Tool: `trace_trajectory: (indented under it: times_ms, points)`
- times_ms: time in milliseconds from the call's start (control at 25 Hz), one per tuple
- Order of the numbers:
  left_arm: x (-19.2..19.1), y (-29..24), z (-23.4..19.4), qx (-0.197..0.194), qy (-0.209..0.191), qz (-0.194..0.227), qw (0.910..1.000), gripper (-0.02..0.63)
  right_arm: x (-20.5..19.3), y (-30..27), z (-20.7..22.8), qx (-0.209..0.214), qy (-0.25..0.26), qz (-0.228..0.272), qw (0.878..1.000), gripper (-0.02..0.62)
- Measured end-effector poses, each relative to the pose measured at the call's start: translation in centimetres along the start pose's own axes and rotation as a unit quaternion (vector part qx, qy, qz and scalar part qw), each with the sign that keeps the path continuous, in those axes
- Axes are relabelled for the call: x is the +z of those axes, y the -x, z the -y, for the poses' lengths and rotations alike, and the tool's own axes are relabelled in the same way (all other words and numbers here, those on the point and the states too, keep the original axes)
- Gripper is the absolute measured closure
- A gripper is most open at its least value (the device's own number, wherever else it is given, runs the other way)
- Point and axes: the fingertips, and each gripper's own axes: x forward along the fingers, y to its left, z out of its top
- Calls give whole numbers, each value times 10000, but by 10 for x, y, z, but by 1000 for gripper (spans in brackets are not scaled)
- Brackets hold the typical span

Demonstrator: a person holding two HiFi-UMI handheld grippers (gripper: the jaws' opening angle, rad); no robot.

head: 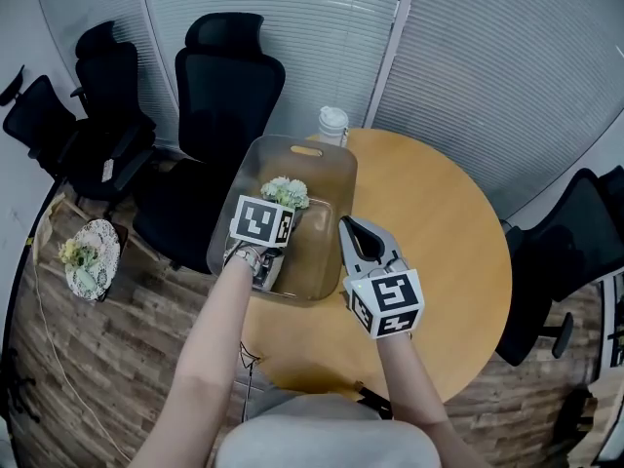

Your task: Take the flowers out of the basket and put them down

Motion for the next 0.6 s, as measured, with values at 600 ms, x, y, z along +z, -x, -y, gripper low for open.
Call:
trace_trajectory:
  times_ms: [600]
  points:
    - [-64,-56,-26,195,238,-1470,9887,354,-19,0,18,-138,-185,-187,9996,571]
